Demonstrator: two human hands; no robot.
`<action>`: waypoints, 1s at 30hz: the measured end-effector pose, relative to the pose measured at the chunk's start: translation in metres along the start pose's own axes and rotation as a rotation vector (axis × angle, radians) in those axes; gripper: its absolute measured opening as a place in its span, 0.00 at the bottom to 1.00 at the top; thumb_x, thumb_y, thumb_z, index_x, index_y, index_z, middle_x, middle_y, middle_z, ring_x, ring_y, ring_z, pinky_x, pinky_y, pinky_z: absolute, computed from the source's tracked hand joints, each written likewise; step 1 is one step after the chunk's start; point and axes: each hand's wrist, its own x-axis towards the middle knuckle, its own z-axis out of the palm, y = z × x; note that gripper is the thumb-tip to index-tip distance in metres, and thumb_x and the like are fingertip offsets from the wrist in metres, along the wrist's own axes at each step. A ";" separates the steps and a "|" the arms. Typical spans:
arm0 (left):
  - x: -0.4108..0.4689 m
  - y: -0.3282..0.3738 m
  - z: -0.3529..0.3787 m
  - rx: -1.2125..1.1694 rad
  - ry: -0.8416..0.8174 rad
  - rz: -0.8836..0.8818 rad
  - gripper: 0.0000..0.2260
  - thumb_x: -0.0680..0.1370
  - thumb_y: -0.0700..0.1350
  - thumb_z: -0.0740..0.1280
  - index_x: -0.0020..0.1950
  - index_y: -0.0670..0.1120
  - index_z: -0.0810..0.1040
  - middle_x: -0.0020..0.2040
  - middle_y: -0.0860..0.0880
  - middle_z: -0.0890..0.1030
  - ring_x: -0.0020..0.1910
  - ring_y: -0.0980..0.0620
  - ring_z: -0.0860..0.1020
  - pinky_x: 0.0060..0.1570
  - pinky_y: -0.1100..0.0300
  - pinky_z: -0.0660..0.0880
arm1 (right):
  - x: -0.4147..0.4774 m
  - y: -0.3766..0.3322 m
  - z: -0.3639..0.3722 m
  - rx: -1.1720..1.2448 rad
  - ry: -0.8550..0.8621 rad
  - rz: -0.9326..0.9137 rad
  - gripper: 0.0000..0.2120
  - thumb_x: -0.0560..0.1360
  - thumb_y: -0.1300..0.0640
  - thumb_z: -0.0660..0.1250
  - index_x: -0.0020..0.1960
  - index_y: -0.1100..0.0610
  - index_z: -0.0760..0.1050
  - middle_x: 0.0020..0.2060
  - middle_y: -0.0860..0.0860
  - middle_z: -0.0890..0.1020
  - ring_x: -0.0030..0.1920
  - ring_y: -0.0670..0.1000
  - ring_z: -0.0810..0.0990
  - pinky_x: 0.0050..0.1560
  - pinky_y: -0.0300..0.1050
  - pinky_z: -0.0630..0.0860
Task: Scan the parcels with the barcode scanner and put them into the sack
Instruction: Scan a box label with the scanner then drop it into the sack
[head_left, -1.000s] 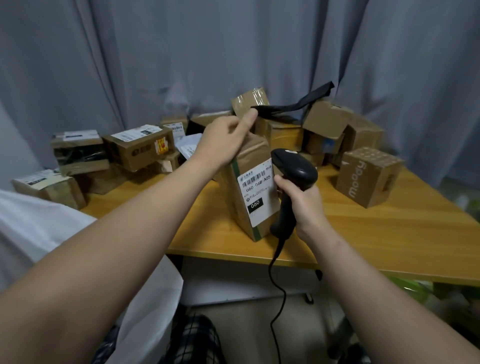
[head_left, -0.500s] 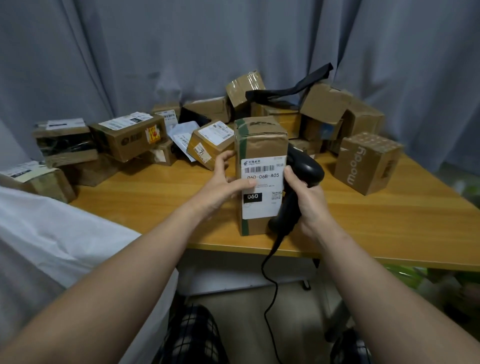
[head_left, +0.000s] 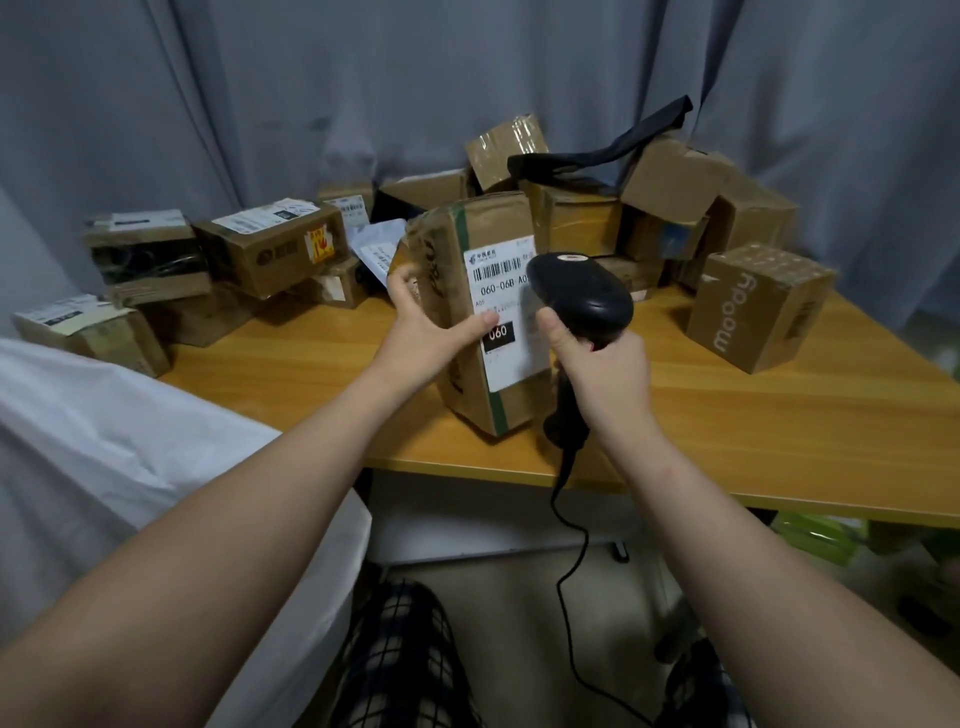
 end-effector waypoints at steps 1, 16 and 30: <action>-0.001 0.000 -0.002 0.009 -0.002 0.008 0.45 0.71 0.53 0.75 0.74 0.53 0.45 0.72 0.47 0.66 0.69 0.50 0.68 0.65 0.56 0.68 | -0.003 -0.001 0.001 -0.025 -0.024 -0.045 0.05 0.73 0.54 0.74 0.42 0.48 0.78 0.34 0.42 0.82 0.38 0.36 0.80 0.37 0.29 0.73; -0.005 0.006 -0.005 0.004 -0.022 -0.033 0.55 0.64 0.62 0.75 0.78 0.58 0.40 0.77 0.49 0.62 0.74 0.48 0.63 0.71 0.42 0.63 | -0.023 -0.003 -0.018 -0.100 -0.017 -0.056 0.08 0.71 0.54 0.72 0.37 0.57 0.78 0.27 0.51 0.77 0.29 0.52 0.78 0.34 0.55 0.78; 0.000 0.002 -0.001 0.012 -0.003 -0.055 0.51 0.71 0.54 0.75 0.79 0.55 0.39 0.76 0.48 0.63 0.74 0.47 0.63 0.72 0.46 0.63 | -0.030 -0.002 -0.030 -0.102 -0.033 -0.023 0.10 0.74 0.60 0.71 0.42 0.68 0.78 0.28 0.61 0.76 0.27 0.56 0.76 0.31 0.52 0.77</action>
